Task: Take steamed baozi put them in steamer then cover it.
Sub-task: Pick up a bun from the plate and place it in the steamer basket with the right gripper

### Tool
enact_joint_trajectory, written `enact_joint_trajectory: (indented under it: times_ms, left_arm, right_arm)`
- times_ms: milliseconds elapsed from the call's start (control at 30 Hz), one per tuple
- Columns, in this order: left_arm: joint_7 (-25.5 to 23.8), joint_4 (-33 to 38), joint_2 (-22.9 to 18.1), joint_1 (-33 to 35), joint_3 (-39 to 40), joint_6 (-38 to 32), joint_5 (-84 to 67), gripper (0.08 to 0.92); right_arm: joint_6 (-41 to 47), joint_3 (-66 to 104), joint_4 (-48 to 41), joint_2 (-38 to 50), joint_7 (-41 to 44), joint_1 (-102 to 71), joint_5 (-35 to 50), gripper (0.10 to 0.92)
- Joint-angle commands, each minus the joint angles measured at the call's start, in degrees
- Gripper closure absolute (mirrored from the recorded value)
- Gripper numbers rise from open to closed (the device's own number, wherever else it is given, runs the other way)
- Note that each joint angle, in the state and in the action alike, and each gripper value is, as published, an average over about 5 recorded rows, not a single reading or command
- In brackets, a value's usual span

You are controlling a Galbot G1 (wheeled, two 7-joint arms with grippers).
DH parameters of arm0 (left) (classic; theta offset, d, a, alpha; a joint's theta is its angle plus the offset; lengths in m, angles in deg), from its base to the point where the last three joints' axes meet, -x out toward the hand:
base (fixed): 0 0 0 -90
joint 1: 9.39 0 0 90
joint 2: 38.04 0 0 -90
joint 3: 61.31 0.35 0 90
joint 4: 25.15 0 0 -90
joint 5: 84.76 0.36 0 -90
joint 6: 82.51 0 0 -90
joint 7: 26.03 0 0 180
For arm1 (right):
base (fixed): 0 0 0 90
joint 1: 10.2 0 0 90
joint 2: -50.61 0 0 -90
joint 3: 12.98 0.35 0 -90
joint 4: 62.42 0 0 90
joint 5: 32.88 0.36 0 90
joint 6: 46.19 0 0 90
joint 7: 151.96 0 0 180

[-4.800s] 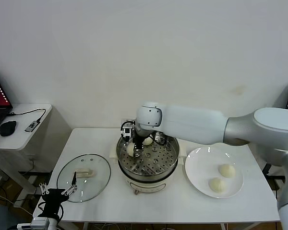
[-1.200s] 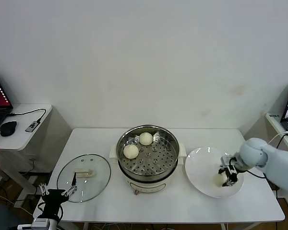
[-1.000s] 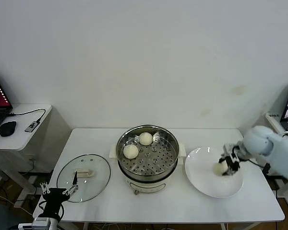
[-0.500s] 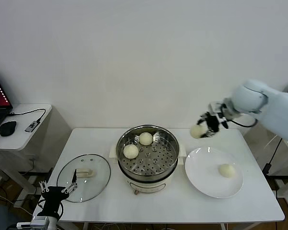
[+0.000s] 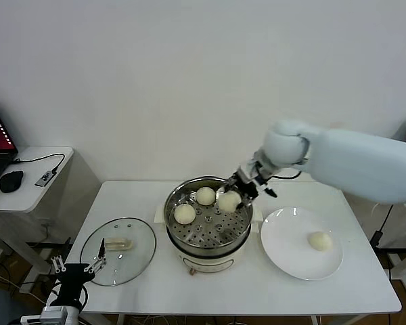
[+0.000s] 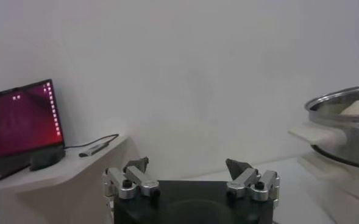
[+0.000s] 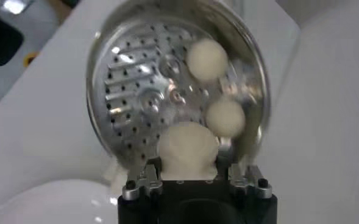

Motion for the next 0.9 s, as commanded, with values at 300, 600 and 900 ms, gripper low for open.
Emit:
enact_joint_trajectory:
  times_ms: [300, 600, 900]
  left_arm:
    - [0.4, -0.4, -0.8, 0.3, -0.3, -0.6, 0.0, 0.177]
    - [0.5, -1.1, -0.7, -0.2, -0.3, -0.7, 0.1, 0.177]
    - [0.6, -1.4, -0.9, -0.2, -0.3, -0.8, 0.2, 0.177]
  right_arm:
    - [-19.5, -3.7, -5.3, -13.3, -1.7, -2.5, -14.6, 0.459]
    - [-24.0, -4.1, -5.6, -13.8, -1.8, -3.8, -19.2, 0.457]
    - [-26.0, -4.3, -4.5, -13.4, -1.5, -4.5, -20.7, 0.457]
